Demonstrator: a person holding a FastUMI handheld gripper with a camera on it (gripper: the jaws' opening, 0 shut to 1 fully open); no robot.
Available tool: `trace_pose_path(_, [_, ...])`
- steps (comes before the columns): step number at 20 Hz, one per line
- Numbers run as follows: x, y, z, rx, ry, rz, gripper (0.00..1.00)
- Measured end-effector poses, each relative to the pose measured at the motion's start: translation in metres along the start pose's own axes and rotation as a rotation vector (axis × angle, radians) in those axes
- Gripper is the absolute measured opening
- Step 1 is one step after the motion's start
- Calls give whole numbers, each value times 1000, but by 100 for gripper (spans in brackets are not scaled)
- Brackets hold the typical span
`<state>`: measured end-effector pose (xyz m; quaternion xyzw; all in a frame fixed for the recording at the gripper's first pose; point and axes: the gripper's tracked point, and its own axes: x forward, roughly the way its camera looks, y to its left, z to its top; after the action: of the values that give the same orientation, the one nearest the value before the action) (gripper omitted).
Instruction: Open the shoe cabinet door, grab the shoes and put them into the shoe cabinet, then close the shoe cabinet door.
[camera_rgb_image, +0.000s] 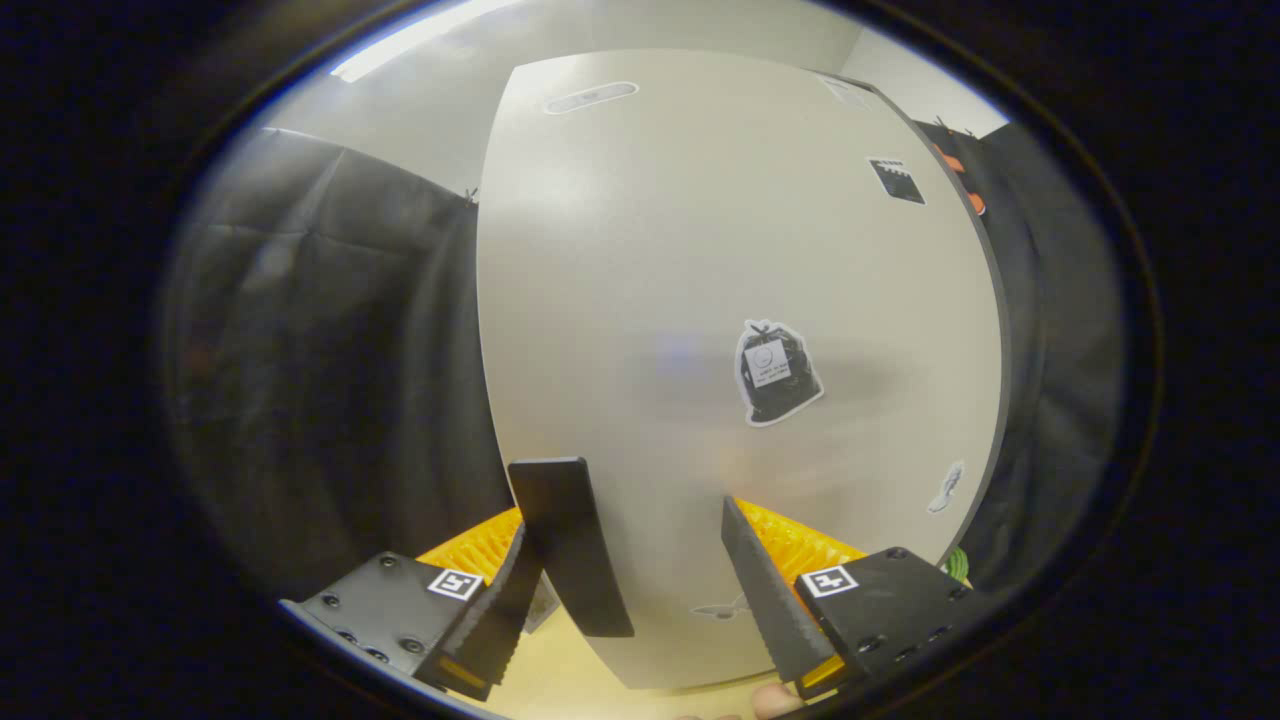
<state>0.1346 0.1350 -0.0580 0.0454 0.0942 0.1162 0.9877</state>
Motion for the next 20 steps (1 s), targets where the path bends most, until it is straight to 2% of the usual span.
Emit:
trace_pose_path(9, [0,2,0,-16,-1,-46,99])
trace_pose_path(20, [-2,5,-1,-29,8,-64,100])
